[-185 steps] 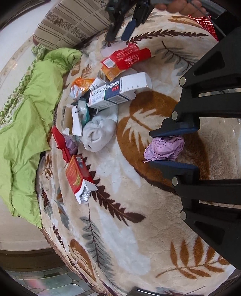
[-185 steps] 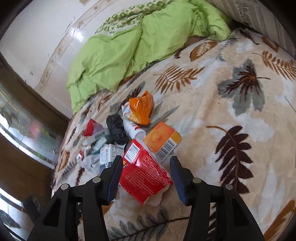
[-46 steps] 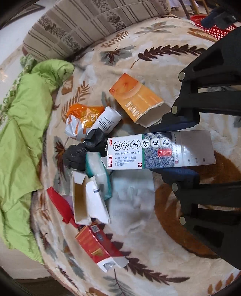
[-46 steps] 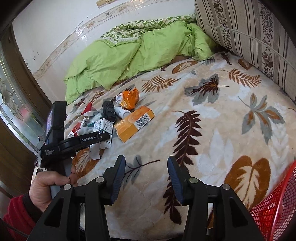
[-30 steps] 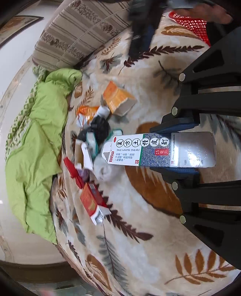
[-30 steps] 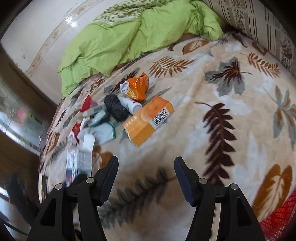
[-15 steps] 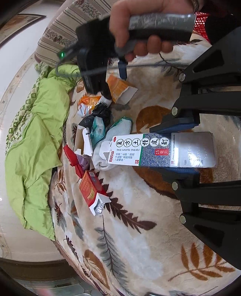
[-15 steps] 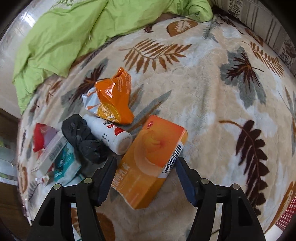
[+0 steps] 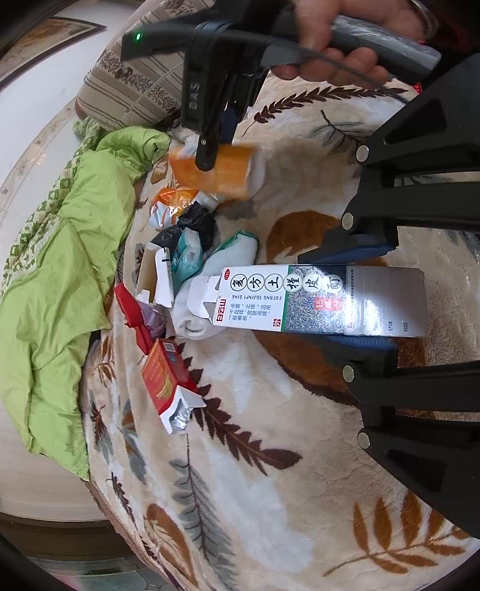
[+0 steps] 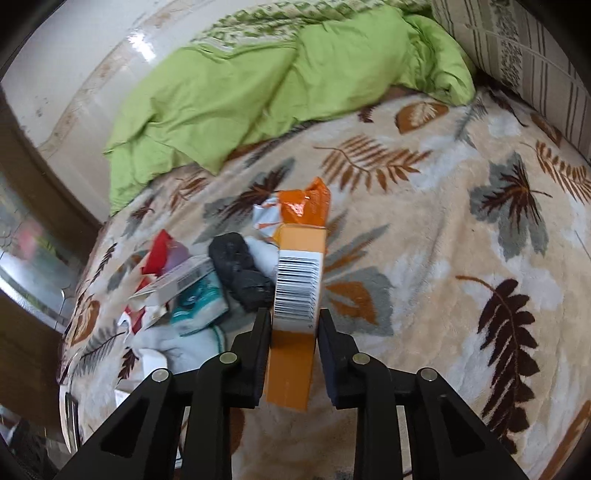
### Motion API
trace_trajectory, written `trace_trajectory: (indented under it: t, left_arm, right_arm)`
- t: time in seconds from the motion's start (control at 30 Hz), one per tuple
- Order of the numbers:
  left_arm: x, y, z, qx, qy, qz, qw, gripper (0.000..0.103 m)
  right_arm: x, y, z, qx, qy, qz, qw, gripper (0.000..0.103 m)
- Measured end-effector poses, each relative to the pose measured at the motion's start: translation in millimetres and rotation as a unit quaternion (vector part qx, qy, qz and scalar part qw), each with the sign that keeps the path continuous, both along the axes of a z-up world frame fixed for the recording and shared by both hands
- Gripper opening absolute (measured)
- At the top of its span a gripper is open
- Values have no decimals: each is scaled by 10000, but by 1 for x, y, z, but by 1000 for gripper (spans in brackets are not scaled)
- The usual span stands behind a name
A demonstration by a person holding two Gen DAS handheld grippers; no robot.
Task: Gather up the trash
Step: 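Carry both boxes to the red basket and open both tools over it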
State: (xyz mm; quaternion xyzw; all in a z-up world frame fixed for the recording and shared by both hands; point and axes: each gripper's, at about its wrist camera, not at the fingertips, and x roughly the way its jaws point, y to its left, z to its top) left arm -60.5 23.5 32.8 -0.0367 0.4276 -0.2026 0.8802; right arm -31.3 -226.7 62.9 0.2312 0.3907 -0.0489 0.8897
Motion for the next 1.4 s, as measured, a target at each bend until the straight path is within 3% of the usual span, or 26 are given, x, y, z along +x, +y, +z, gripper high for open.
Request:
trace_trajectory:
  t: [0.13, 0.33, 0.5, 0.63, 0.77, 1.4]
  left_arm:
    - [3, -2, -2, 61, -7, 29, 10000, 32]
    - [7, -2, -7, 125, 29, 59, 9999, 32]
    - [-3, -1, 5, 30, -290, 20, 9996, 32]
    - [-17, -1, 23, -76, -791, -129, 9968, 32]
    - [-25, -2, 30, -101, -985, -210, 9949, 32]
    - [-24, -9, 24, -42, -934, -319, 9951, 32]
  right_arm:
    - [12, 11, -7, 99, 85, 171, 9998, 27]
    - [10, 17, -17, -133, 288, 159, 9994, 25]
    - [-19, 19, -7, -309, -158, 249, 9991, 24]
    - [-56, 31, 9, -520, -562, 519, 9957, 24]
    - [-88, 47, 10, -733, -654, 810, 9919, 24]
    - [-94, 43, -4, -610, -568, 747, 9937, 24]
